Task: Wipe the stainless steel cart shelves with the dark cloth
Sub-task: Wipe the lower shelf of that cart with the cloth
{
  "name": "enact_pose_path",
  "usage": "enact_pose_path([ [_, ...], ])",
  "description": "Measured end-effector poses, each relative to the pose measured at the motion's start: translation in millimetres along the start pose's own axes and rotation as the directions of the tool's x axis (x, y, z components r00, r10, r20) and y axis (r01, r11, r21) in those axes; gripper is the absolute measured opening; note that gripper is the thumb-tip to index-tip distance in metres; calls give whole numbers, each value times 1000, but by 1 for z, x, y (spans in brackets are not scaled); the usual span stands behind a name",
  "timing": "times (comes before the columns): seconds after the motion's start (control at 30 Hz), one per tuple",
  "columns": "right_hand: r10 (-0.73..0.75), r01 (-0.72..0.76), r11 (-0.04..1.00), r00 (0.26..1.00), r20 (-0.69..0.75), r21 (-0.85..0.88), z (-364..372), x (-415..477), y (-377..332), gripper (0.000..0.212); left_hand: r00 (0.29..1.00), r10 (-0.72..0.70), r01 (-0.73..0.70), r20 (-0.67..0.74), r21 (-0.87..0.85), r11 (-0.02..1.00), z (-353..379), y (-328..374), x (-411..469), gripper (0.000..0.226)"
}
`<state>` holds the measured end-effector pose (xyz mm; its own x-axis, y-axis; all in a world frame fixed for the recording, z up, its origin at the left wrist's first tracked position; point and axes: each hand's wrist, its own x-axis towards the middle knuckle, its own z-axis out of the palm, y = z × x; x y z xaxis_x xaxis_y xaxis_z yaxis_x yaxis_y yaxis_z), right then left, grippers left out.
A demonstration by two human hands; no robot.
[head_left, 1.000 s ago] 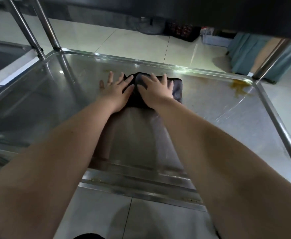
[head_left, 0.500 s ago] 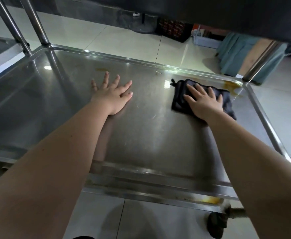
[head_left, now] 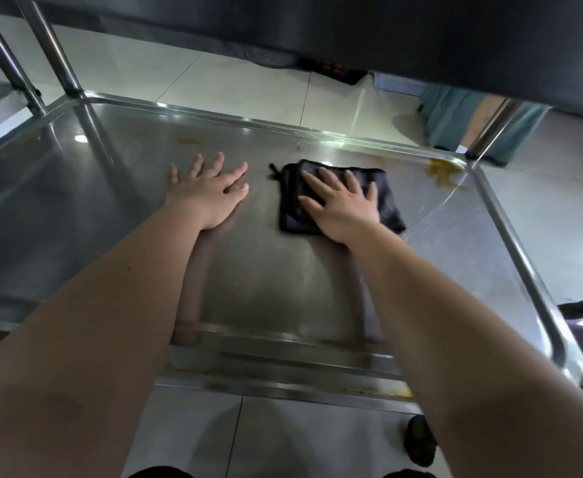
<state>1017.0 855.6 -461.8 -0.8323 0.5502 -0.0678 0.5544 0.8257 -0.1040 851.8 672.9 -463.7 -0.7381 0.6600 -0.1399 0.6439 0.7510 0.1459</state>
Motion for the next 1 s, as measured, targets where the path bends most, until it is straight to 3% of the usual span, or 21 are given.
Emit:
enact_pose_path([
  [0.17,288,-287,958,957,27,-11,-13,-29,120,59,1000,13,-13,17,12,1000,0,2,-1,55],
  [0.27,335,-335,942,942,18,-29,-14,-34,130,59,999,22,-22,27,29,999,-5,6,1,54],
  [0.47,313,-311,949,948,53,-42,-18,-34,128,58,970,243,-243,3,60,968,8,82,-3,54],
  [0.6,271,-265,962,957,101,-64,-25,-35,143,60,974,227,-227,2,-10,974,18,89,-1,54],
  [0.77,324,-324,946,945,29,-27,-14,-22,110,65,977,215,-214,-11,31,976,23,90,1,54],
  [0.9,134,-133,991,990,32,-31,-6,1,47,63,976,216,-216,-26,9,976,22,87,2,53],
  [1.0,71,-70,997,997,40,-29,-8,1,53,62,975,220,-220,-6,11,975,20,85,2,52],
])
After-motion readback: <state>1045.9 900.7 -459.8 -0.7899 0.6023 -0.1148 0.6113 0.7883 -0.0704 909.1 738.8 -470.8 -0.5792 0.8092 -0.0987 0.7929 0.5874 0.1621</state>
